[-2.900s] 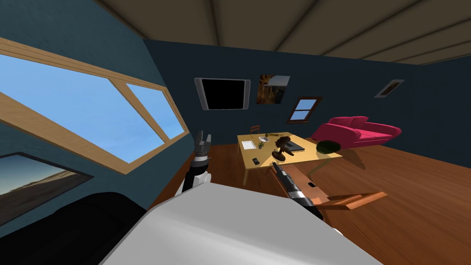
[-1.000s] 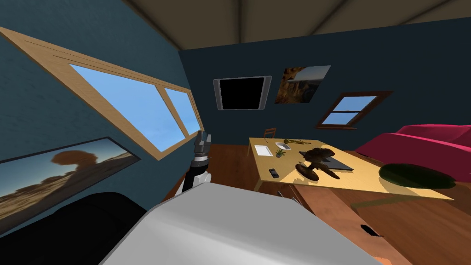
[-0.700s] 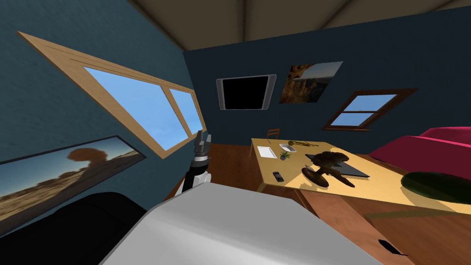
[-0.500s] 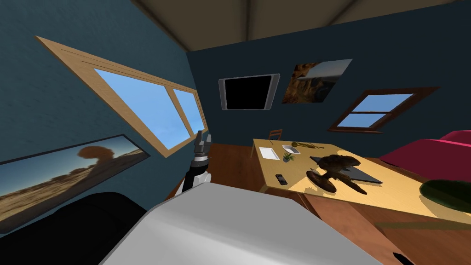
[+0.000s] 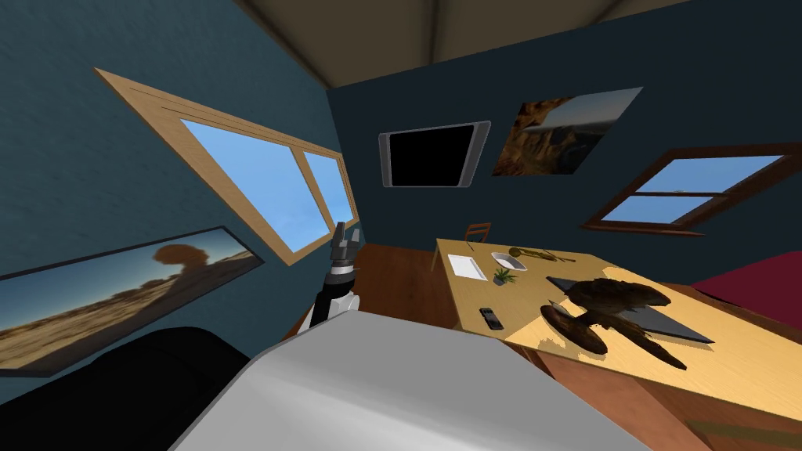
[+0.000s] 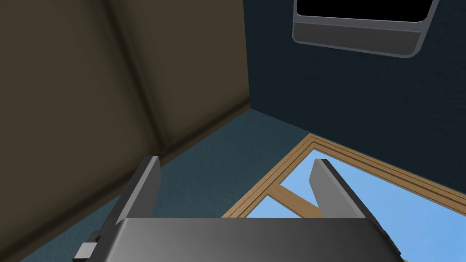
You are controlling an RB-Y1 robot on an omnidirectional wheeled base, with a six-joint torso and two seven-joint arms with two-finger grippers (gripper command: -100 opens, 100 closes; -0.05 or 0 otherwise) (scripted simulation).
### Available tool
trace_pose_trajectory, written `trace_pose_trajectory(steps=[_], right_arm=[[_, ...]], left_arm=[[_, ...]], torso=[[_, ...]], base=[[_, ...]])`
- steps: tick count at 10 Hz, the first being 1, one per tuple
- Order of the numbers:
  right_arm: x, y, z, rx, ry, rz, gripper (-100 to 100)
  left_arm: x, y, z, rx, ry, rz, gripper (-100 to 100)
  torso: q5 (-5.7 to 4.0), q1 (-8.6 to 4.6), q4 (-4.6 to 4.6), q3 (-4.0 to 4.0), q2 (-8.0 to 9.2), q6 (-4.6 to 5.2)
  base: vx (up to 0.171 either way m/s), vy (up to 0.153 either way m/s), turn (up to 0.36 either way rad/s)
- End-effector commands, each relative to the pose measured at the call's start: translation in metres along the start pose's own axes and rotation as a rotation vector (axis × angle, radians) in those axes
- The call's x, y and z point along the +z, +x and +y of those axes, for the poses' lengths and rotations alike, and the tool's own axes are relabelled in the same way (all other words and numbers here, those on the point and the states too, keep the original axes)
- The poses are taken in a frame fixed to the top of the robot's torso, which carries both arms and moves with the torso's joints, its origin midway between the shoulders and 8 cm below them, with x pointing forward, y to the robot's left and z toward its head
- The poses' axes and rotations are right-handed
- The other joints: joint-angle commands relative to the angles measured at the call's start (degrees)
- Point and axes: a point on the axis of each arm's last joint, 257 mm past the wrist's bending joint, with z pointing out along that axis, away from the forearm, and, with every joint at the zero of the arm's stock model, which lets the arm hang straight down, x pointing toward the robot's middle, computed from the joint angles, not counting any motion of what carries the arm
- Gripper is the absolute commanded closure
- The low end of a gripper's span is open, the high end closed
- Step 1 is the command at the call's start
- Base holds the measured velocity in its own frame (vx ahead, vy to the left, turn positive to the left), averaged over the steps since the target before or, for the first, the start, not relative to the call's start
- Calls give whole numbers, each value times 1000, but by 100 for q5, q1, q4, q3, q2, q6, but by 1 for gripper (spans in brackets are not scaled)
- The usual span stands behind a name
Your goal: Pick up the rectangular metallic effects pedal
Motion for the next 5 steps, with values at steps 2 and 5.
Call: trace_pose_trajectory(steps=[2, 5], right_arm=[[-3, 16, -10, -53, 27, 39, -100], [-9, 39, -26, -126, 66, 95, -100]], left_arm=[[0, 0, 0, 0, 0, 0, 0], [0, 0, 0, 0, 0, 0, 0]], torso=[[0, 2, 0, -1, -3, -1], [-2, -7, -1, -2, -2, 1]], base=[[69, 12, 94], [75, -7, 126]])
